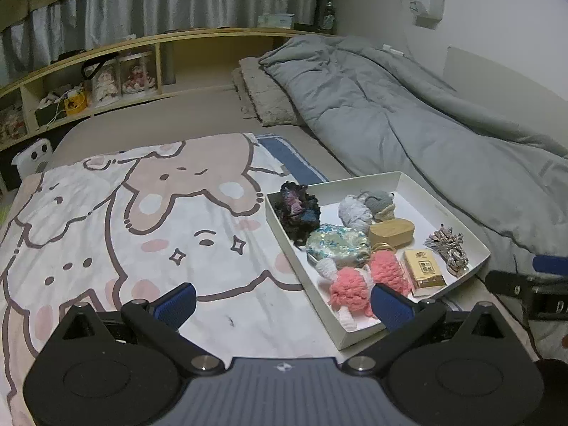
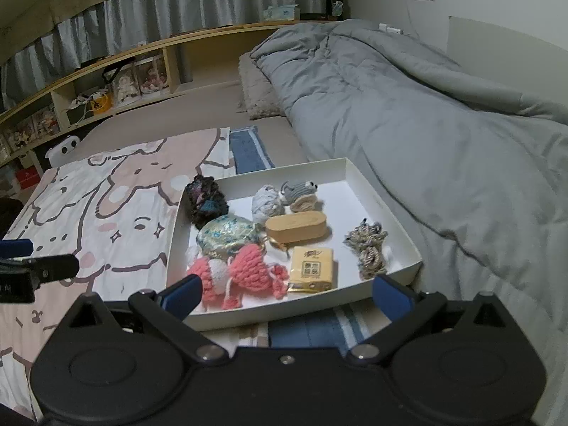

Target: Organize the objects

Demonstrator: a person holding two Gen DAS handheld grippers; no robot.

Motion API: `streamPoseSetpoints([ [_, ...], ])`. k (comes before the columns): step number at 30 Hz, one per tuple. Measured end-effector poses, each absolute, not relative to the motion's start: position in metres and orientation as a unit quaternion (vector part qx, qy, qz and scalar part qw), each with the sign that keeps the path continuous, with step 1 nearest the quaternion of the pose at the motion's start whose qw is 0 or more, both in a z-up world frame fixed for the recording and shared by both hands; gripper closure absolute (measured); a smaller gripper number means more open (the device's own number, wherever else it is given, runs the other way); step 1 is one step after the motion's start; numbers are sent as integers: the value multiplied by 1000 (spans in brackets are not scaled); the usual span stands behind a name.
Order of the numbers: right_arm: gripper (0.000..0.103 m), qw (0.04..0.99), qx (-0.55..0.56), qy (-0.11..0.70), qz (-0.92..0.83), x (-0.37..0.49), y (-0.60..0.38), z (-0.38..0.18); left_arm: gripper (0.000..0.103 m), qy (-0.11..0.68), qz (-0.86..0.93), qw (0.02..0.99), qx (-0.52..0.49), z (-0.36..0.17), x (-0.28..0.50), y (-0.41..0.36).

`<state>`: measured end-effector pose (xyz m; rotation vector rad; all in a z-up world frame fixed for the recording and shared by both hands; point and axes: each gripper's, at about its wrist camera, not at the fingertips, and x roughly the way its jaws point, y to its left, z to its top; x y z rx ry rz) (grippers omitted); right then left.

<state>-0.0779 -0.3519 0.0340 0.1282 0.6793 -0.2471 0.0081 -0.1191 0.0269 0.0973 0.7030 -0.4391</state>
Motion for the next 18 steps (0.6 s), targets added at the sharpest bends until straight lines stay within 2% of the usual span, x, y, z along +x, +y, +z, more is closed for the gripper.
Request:
streamPoseSetpoints([
  [18, 0, 935, 47, 327, -132, -78, -343, 35, 0, 334, -209, 918, 48, 20, 9, -110],
])
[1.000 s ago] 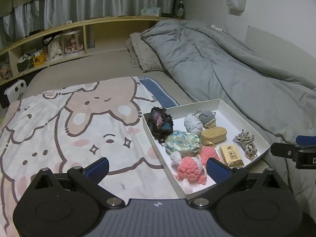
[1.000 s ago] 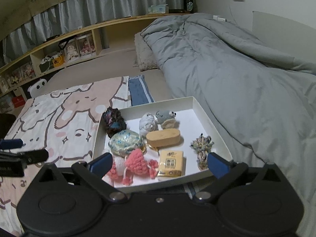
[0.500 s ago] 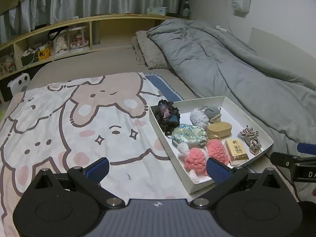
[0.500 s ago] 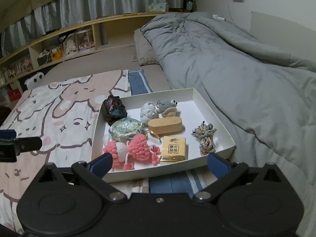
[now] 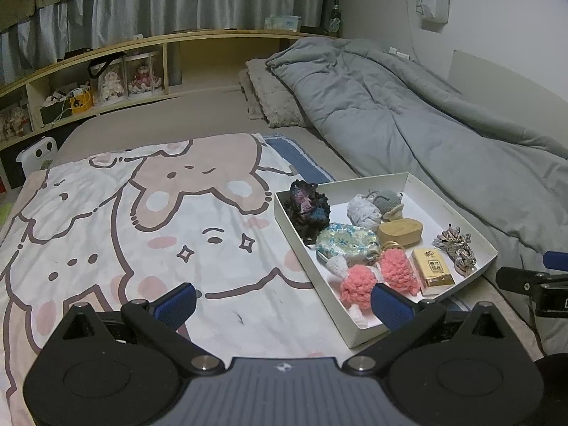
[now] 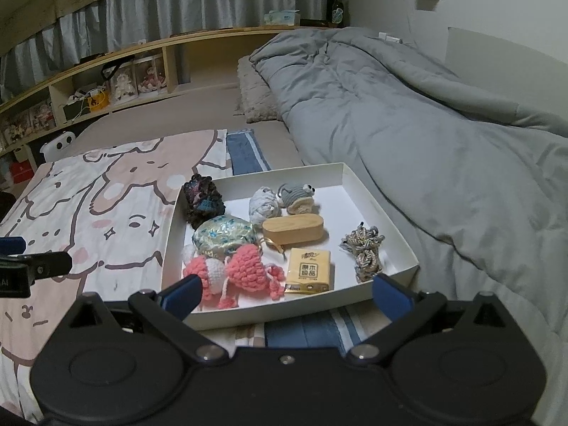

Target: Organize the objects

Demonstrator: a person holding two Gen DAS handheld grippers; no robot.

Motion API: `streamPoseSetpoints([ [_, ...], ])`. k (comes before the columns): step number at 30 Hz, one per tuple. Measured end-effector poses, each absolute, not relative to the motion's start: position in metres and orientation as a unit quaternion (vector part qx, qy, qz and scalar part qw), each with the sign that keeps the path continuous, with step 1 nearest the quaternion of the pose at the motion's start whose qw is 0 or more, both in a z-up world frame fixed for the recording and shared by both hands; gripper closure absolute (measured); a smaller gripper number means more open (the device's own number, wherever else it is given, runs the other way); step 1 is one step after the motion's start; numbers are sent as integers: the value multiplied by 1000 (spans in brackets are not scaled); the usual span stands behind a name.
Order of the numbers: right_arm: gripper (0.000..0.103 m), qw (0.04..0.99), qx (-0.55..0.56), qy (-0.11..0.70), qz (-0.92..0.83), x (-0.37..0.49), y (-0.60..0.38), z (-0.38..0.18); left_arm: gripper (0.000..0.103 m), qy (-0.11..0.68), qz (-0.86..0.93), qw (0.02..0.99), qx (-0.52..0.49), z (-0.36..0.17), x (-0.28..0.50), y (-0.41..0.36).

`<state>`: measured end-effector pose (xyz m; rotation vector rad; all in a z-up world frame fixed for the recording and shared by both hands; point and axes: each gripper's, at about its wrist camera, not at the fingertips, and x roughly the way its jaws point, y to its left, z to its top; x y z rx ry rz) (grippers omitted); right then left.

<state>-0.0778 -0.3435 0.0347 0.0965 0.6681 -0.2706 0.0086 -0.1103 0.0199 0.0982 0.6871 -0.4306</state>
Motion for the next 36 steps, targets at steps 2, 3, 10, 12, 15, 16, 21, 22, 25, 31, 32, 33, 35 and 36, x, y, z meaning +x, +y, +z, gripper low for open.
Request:
streamPoseSetpoints([
  [2, 0, 935, 47, 327, -131, -77, -344, 35, 0, 333, -209, 918, 49, 20, 8, -111],
  [3, 0, 935, 47, 327, -131, -77, -344, 35, 0, 332, -208, 919, 51, 20, 8, -111],
  [10, 0, 934, 49, 328, -131, -77, -345, 35, 0, 332, -207, 919, 53, 20, 9, -111],
  [12, 0, 934, 49, 328, -131, -77, -345, 35, 0, 332, -207, 919, 53, 20, 8, -111],
  [15, 0, 934, 50, 328, -131, -77, -345, 35, 0, 332, -207, 919, 54, 19, 8, -111],
  [16, 0, 934, 50, 328, -131, -77, -345, 35, 0, 332, -206, 919, 55, 19, 8, -111],
  [21, 0, 934, 49, 329, -131, -78, -344, 34, 0, 331, -204, 920, 56, 18, 7, -111],
  [22, 0, 934, 49, 329, -131, -78, -344, 33, 0, 330, -205, 920, 56, 18, 7, -111],
  [25, 0, 934, 50, 329, -131, -78, -344, 33, 0, 331, -204, 920, 56, 18, 7, -111],
  [31, 0, 933, 49, 330, -131, -77, -343, 33, 0, 330, -204, 920, 56, 18, 7, -111],
  [32, 0, 933, 49, 330, -131, -77, -344, 33, 0, 330, -205, 920, 56, 18, 7, -111],
  [33, 0, 933, 50, 330, -131, -77, -344, 33, 0, 330, -204, 920, 57, 18, 7, -111],
  [35, 0, 933, 50, 330, -131, -77, -344, 33, 0, 330, -205, 920, 56, 18, 6, -111],
  [36, 0, 933, 50, 330, -131, -77, -344, 33, 0, 330, -206, 919, 56, 19, 6, -111],
])
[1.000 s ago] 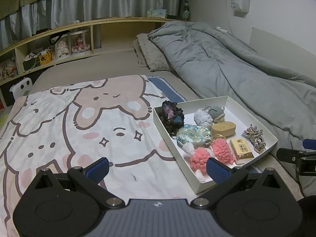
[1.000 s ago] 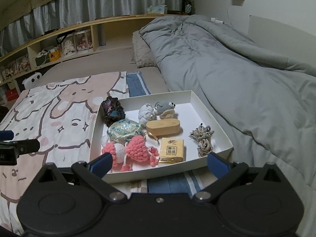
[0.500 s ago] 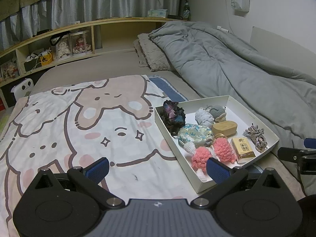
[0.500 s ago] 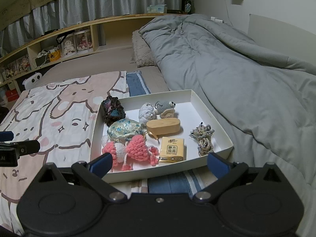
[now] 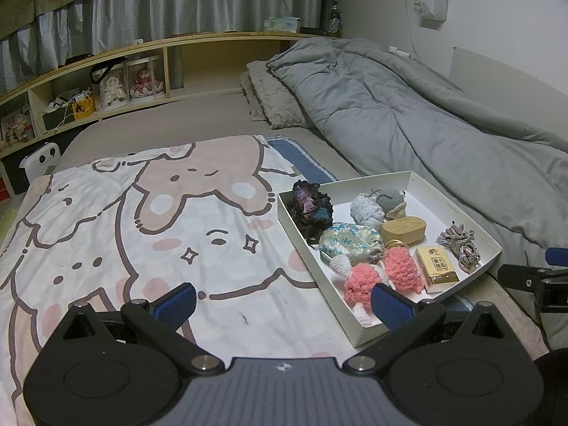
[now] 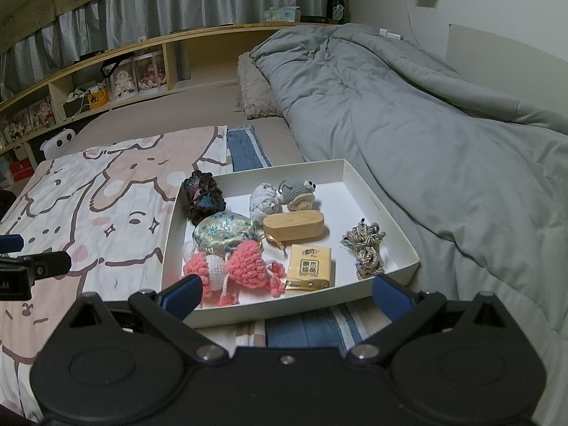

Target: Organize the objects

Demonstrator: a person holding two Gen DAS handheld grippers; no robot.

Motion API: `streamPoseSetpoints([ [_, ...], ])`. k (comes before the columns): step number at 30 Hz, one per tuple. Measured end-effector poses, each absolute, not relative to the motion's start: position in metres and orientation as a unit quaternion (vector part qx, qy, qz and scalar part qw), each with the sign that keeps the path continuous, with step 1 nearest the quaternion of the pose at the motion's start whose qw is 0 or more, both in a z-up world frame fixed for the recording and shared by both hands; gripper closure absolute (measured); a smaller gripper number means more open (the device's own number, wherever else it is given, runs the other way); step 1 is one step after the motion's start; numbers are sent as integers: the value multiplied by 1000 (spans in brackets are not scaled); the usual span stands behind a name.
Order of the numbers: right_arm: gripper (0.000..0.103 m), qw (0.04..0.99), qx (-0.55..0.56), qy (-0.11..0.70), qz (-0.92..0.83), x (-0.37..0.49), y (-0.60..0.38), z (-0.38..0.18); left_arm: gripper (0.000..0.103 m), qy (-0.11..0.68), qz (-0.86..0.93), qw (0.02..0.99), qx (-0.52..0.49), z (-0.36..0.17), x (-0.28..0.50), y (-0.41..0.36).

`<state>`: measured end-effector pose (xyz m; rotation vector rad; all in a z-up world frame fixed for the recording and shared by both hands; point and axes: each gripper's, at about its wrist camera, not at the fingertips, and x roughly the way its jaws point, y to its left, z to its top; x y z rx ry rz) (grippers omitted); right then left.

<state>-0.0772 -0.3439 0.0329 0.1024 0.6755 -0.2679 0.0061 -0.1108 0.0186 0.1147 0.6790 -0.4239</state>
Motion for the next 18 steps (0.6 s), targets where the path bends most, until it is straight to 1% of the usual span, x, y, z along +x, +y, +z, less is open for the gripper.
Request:
streamPoseSetpoints([
  [18, 0, 933, 50, 330, -132, -77, -344, 32, 0, 332, -209, 918, 57, 19, 6, -110],
])
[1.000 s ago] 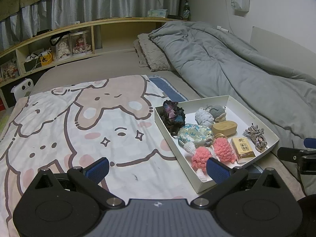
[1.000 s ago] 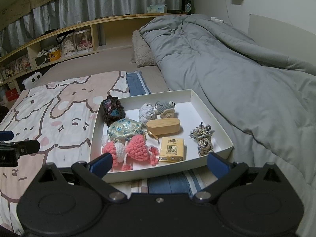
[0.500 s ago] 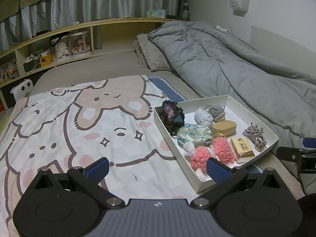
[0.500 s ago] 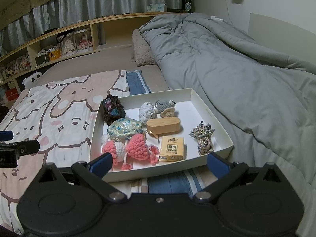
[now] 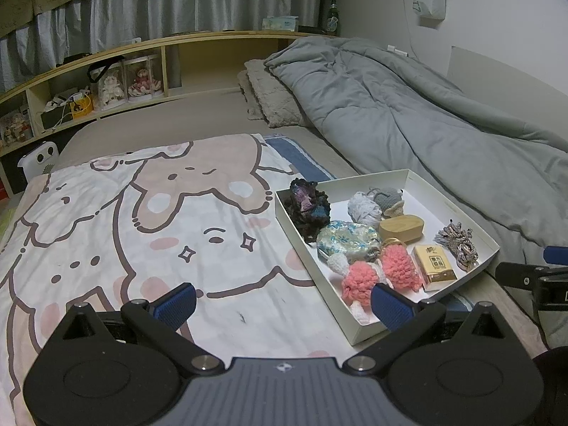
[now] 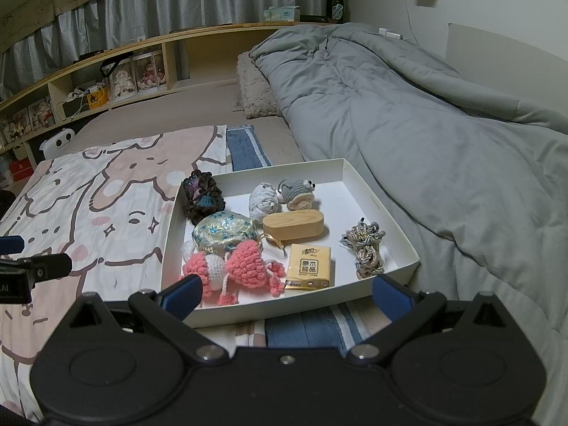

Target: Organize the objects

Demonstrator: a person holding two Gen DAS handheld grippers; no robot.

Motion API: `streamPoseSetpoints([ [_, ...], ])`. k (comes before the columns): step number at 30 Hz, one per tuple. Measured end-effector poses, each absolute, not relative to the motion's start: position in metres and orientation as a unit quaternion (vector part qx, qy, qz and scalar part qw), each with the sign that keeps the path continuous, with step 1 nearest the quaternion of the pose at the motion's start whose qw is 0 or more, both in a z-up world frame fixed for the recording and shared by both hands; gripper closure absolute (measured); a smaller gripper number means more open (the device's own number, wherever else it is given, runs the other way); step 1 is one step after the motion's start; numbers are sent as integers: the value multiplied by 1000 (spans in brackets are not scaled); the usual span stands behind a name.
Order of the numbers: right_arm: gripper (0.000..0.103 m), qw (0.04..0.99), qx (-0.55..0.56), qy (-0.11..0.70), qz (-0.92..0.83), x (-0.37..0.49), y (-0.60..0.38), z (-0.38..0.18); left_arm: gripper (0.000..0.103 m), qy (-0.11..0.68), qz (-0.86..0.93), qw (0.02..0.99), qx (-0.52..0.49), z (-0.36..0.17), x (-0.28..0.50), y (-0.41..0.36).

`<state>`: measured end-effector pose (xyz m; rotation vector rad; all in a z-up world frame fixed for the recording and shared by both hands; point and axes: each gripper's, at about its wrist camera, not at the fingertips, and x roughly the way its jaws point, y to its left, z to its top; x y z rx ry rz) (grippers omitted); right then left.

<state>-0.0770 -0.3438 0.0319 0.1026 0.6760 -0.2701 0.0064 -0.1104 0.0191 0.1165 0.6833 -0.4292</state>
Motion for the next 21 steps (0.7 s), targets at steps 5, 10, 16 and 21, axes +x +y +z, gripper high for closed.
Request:
streamPoseSetpoints([
  [5, 0, 933, 50, 330, -132, -77, -344, 32, 0, 332, -209, 918, 57, 19, 6, -111],
  [10, 0, 933, 50, 331, -132, -77, -343, 32, 0, 333, -210, 918, 57, 18, 6, -111],
  [16, 0, 933, 50, 331, -132, -77, -343, 32, 0, 333, -210, 918, 56, 17, 5, -111],
  [21, 0, 933, 50, 331, -132, -77, -344, 32, 0, 333, -210, 918, 56, 17, 5, -112],
])
